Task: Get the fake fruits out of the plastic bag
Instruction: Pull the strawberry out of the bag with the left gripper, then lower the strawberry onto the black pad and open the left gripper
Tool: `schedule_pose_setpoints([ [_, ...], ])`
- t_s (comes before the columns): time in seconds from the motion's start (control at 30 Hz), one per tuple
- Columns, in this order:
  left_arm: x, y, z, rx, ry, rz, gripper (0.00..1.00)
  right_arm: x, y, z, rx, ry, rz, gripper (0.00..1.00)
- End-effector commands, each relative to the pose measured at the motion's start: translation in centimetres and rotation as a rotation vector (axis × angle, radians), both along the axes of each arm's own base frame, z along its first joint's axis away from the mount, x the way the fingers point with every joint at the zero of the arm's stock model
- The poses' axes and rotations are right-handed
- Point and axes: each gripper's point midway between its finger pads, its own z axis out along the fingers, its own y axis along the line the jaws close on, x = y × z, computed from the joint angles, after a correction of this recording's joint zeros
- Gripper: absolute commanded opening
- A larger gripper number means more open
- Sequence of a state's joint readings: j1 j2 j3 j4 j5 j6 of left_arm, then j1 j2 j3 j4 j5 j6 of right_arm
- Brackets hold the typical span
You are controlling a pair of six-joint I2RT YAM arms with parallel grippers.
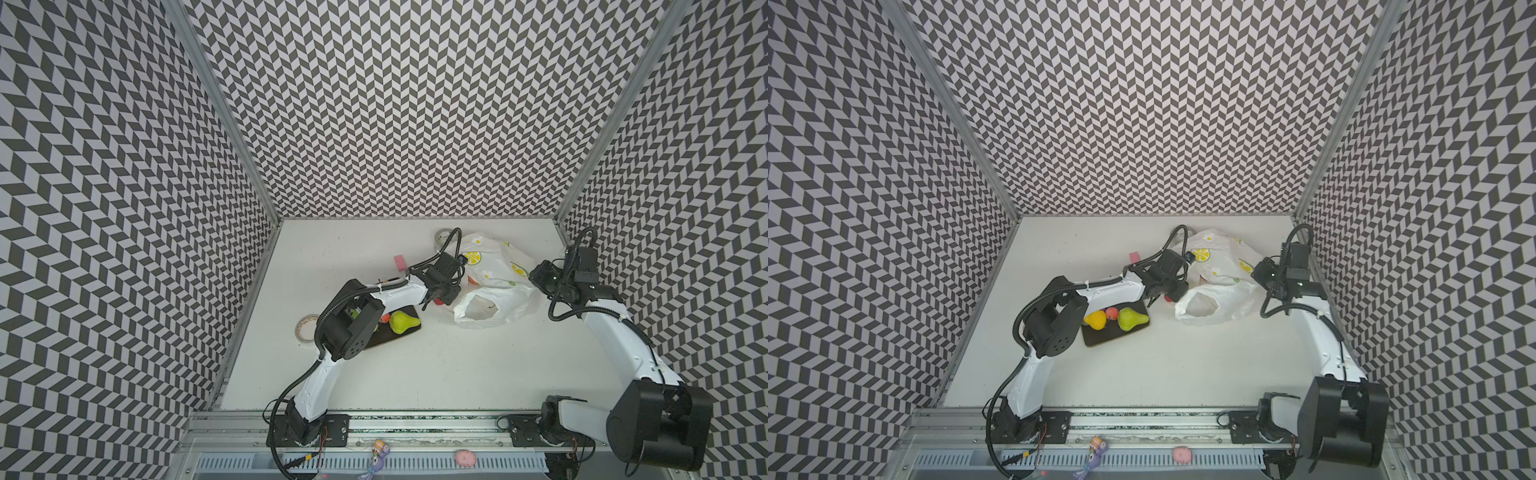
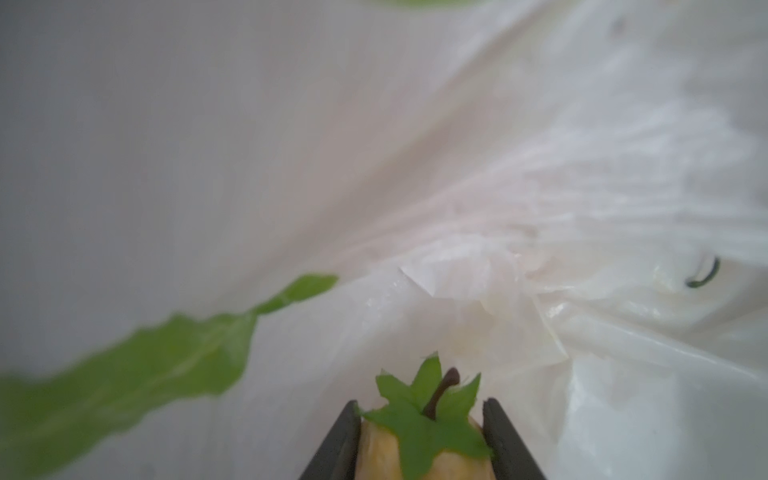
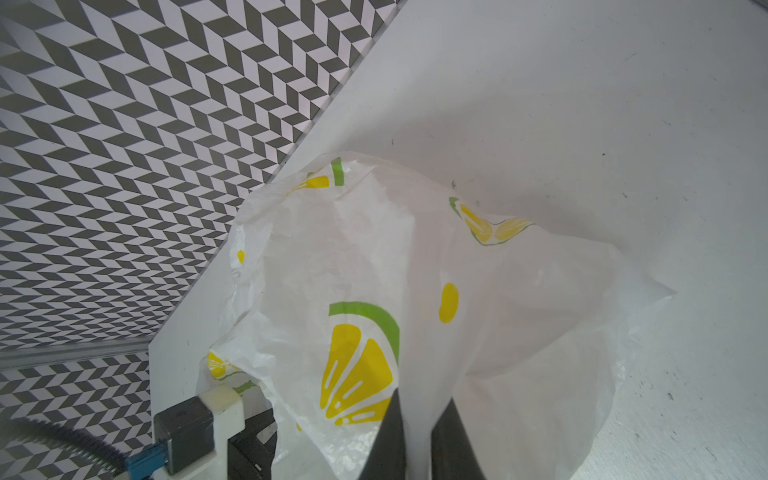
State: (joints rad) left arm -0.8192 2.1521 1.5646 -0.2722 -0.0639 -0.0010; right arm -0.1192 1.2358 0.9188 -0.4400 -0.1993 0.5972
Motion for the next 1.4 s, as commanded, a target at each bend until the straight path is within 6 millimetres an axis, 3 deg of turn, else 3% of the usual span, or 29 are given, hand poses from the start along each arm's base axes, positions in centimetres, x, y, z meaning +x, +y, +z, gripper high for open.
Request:
schedule_pose_setpoints([
  [0.0, -0.9, 0.0, 3.9, -0.039, -0.047, -0.007, 0.25, 0.6, 0.0, 1.9, 0.004, -0.078, -0.007, 0.13],
  [0.2, -3.6, 1.4, 5.4, -0.062, -0.031, -0.023, 0.25, 0.6, 0.0, 1.9, 0.006, -0.080, -0.007, 0.13],
  [0.33, -6.0, 3.1, 6.0, -0.081, -0.010, -0.016, 0.24, 0.6, 0.0, 1.7, 0.010, -0.079, -0.009, 0.13],
  [0.5, -7.9, 6.1, 8.1, -0.127, -0.017, 0.054, 0.24, 0.7, 0.1, 1.6, 0.020, -0.083, -0.007, 0.13],
  [0.6, -7.7, 7.8, 9.7, -0.152, -0.053, 0.097, 0.24, 0.8, 0.3, 1.6, 0.026, -0.085, -0.003, 0.13],
  [0.8, -5.1, 10.8, 11.4, -0.149, -0.149, 0.095, 0.24, 0.8, 0.4, 1.6, 0.033, -0.088, 0.000, 0.13],
  [1.07, -2.5, 13.7, 8.9, -0.068, -0.148, -0.019, 0.26, 0.6, 0.4, 1.9, 0.038, -0.097, -0.008, 0.13],
  [1.37, -3.4, 13.9, 5.1, 0.000, -0.086, -0.121, 0.27, 0.5, 0.2, 2.0, 0.028, -0.092, -0.011, 0.13],
])
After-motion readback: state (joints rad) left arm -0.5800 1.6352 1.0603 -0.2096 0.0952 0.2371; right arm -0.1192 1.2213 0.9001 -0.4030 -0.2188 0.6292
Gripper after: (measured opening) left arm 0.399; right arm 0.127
